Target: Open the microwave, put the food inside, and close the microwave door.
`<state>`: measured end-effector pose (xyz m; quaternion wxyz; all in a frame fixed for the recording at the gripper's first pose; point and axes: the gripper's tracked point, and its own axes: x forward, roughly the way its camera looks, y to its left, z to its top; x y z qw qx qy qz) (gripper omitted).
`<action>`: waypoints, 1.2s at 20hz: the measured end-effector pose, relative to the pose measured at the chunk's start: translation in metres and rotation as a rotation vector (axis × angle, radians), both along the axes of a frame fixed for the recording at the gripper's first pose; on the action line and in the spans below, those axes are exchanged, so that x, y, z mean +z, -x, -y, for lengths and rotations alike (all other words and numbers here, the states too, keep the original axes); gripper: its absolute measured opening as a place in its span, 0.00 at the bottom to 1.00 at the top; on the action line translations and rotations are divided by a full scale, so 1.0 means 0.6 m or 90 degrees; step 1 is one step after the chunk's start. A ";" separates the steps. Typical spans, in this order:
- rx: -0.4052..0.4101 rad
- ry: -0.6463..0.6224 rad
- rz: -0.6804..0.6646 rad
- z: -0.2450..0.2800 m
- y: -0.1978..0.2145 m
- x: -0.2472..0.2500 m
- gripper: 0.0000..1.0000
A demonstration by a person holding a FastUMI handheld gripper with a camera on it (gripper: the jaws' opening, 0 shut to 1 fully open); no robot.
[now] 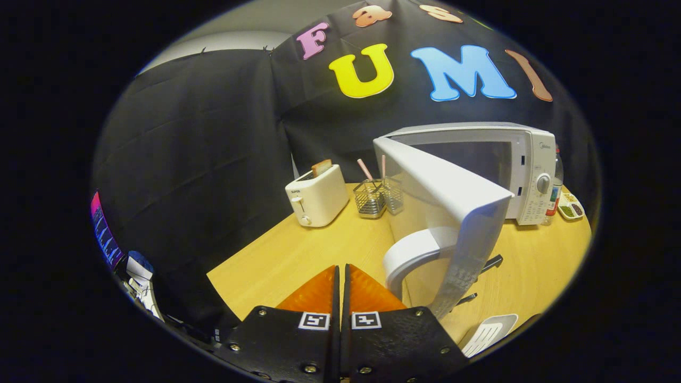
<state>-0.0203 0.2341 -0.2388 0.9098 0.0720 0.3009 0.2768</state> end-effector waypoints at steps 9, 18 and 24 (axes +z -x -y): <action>-0.084 0.017 0.005 0.120 -0.098 -0.006 0.01; -0.152 0.045 0.036 0.222 -0.215 -0.004 0.01; -0.210 0.052 0.052 0.263 -0.302 0.001 0.01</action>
